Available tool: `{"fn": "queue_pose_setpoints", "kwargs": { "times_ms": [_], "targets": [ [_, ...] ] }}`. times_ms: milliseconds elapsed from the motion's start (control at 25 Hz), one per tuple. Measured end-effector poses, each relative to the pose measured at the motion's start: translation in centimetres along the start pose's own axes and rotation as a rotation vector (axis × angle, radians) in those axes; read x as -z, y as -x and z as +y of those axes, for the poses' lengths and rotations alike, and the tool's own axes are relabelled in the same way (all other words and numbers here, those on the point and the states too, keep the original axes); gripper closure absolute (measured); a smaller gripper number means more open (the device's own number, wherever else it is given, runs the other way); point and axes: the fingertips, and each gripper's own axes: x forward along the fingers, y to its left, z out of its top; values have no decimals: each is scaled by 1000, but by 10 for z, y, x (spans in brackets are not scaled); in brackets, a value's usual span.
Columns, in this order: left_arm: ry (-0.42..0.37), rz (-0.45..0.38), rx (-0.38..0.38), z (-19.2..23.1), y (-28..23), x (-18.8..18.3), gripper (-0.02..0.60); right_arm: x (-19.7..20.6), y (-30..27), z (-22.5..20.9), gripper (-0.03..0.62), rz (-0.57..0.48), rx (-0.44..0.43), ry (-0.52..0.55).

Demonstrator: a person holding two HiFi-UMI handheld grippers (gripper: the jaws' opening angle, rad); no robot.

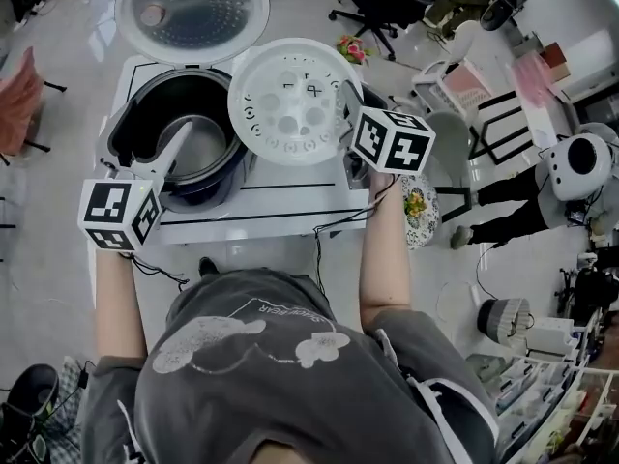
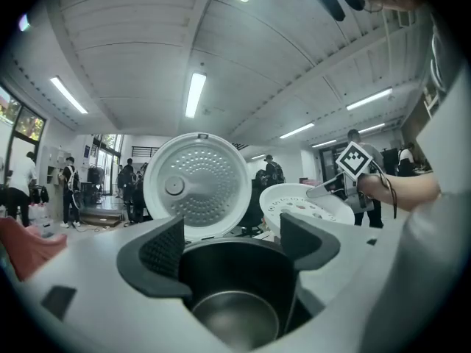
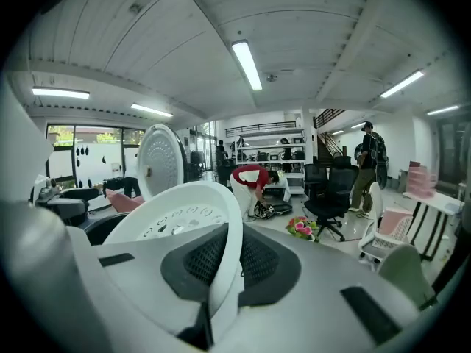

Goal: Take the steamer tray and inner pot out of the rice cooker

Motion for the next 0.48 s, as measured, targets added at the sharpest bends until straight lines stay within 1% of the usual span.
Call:
{"fn": "queue_pose_setpoints", "kwargs": {
  "times_ms": [240,480],
  "targets": [
    [-1,-7,70,-72,-18,-9,180,28,20,-51,546,16,31,-34],
    [15,6,132,-134,-39,-7,179,55,27,-99,546,33,73,-94]
  ]
}}
